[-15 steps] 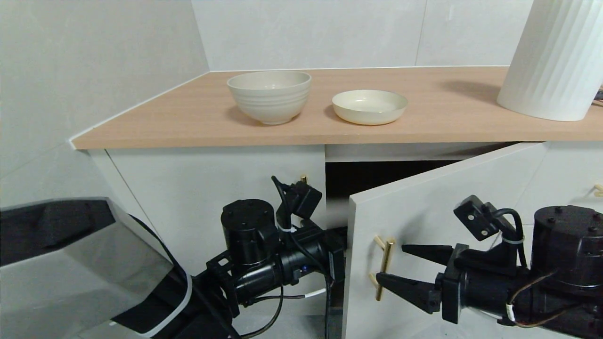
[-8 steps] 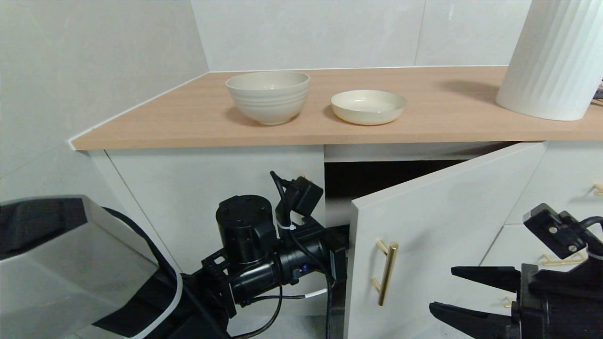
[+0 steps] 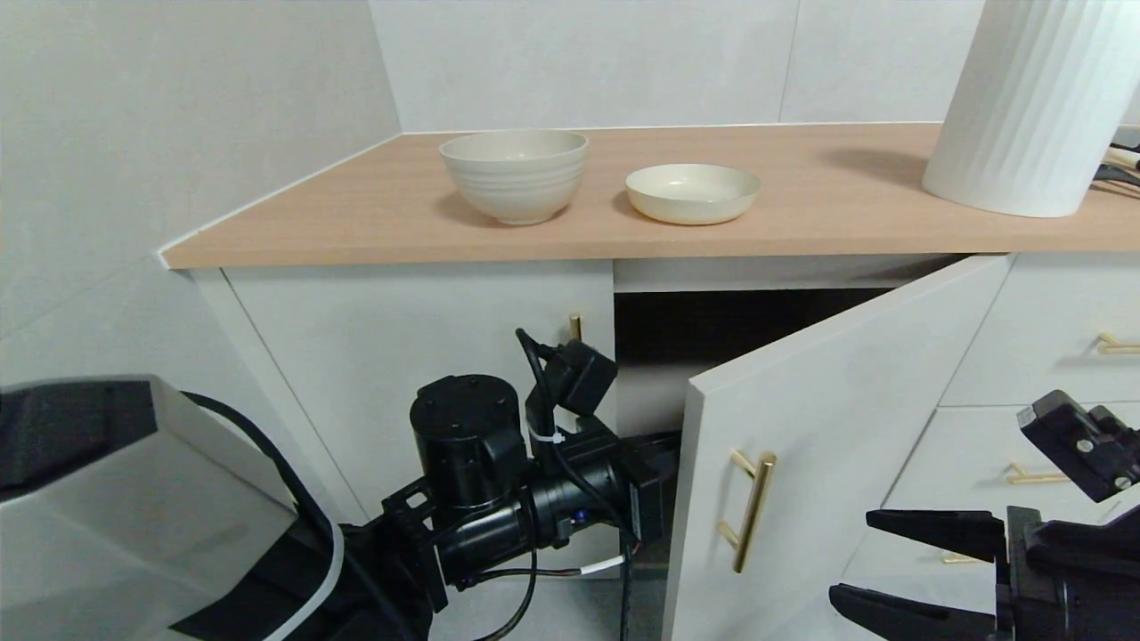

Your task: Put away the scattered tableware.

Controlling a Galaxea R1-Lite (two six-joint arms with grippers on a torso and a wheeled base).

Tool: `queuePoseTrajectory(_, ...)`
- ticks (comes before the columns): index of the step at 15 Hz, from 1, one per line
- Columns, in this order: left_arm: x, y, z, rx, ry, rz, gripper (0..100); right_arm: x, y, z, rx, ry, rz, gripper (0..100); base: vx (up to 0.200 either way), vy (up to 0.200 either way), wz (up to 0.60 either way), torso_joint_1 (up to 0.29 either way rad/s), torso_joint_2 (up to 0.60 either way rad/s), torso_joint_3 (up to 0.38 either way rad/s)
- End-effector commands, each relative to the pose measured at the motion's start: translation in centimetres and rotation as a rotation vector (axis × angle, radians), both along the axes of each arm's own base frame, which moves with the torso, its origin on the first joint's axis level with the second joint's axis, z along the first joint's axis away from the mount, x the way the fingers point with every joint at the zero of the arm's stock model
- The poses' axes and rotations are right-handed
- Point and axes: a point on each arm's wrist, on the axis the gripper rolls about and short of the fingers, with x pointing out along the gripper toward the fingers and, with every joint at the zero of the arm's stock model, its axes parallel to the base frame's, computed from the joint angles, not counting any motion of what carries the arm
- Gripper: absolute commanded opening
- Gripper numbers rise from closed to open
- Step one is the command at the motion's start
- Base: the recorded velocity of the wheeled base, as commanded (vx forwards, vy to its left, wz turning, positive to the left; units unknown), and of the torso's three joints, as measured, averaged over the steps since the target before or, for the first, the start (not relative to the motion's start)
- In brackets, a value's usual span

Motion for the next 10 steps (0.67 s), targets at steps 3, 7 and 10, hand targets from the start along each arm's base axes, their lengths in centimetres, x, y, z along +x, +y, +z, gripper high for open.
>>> queuePoseTrajectory(3,0.3,-0.2,-0.4,0.004,0.004,0.002,0,0.1,0.0,-0.1,-0.004,0.006,0.001,100,0.0,0.0,0.0,0.0,0.0,0.0)
queuePoseTrajectory(7,0.9,-0.9,-0.8,0.002,0.002,0.003,0,0.1,0.1,-0.1,-0.005,0.005,0.001,100,0.0,0.0,0.0,0.0,0.0,0.0)
queuePoseTrajectory(10,1.2,-1.4,-0.9,-0.005,-0.003,-0.001,0,0.1,0.1,-0.1,-0.006,0.006,0.001,100,0.0,0.0,0.0,0.0,0.0,0.0)
